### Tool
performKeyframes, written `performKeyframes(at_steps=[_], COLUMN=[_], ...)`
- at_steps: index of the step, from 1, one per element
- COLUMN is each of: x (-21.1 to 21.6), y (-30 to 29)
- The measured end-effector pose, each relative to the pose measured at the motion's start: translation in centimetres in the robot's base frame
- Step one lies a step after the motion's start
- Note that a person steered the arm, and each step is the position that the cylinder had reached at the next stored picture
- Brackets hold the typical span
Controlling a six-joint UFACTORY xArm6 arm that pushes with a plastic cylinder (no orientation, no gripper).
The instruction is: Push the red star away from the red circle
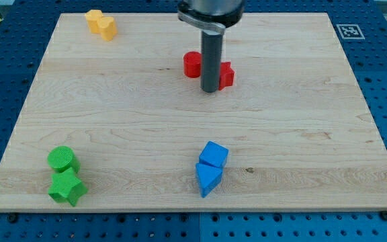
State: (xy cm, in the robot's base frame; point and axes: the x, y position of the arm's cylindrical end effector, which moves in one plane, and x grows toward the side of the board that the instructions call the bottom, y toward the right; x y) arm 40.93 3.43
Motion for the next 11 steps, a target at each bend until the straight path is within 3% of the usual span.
performKeyframes(at_steps=[2, 3, 5, 9, 11], x=[-0.1, -2.5, -3.6, -0.5, -1.7], y=[-3.3, -5.8, -5.6, 10.4, 7.0])
